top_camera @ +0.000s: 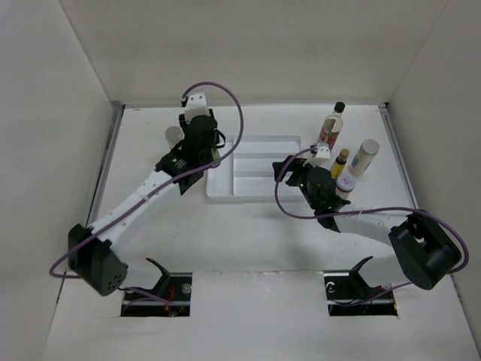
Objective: Organize the condiment bottles
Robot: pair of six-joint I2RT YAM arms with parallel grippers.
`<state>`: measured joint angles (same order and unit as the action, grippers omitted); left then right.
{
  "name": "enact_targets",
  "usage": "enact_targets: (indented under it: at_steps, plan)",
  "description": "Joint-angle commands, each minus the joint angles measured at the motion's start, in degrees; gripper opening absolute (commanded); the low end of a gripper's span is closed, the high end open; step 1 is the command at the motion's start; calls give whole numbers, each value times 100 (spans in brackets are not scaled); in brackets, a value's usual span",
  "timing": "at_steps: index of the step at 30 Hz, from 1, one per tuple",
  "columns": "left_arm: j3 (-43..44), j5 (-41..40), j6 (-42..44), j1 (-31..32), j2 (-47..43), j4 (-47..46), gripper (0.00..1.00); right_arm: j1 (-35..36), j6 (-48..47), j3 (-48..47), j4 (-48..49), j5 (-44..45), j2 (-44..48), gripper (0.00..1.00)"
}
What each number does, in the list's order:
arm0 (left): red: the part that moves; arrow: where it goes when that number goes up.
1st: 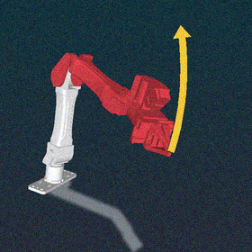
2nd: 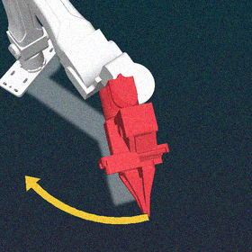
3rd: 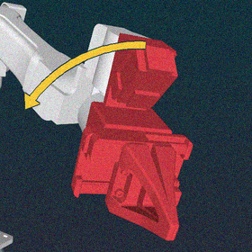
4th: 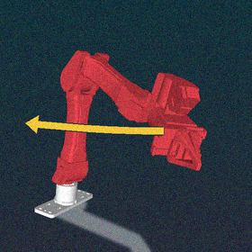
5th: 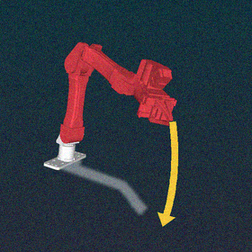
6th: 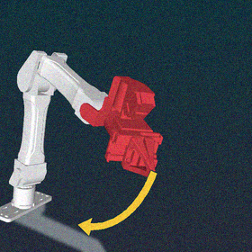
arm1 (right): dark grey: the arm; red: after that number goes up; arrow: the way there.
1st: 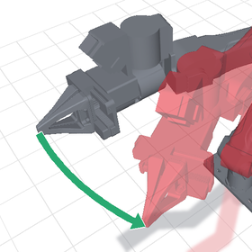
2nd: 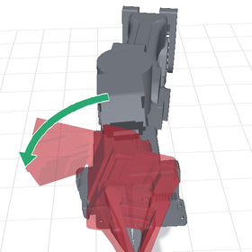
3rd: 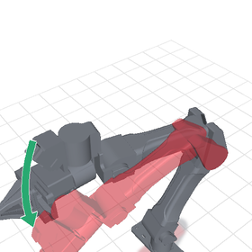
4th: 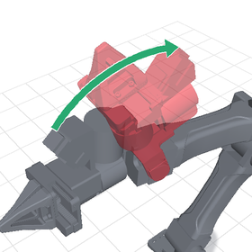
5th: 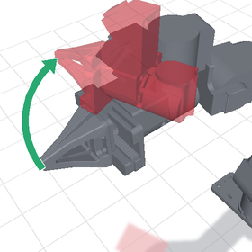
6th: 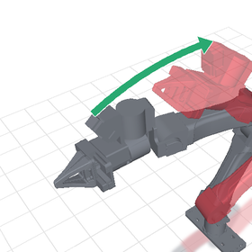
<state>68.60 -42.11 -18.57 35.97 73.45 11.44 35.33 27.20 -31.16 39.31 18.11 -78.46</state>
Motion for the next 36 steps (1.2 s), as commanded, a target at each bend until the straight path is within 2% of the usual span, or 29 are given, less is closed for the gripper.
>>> enact_targets:
  at_steps: [1,9,19,21,26,31,36]
  plan:
    - [750,351,90,-208,633,-1038,14,-13,-4,-110,297,-70,120,85]
    - [1691,984,125,-577,2216,-1504,14,13,5,-145,253,-71,120,85]
    - [1675,1073,345,-736,3105,-2031,16,13,-4,-154,279,-71,41,85]
    - [1491,1064,371,-745,3114,-2207,22,13,-4,-180,262,-71,6,85]
    - [1033,942,380,-692,2895,-2471,62,13,-4,-171,270,-71,6,85]
    - [796,529,398,-596,2342,-2375,86,13,-4,-154,279,-71,41,86]
    - [15,-16,372,-429,1174,-2147,90,-13,-4,-110,279,-62,111,87]
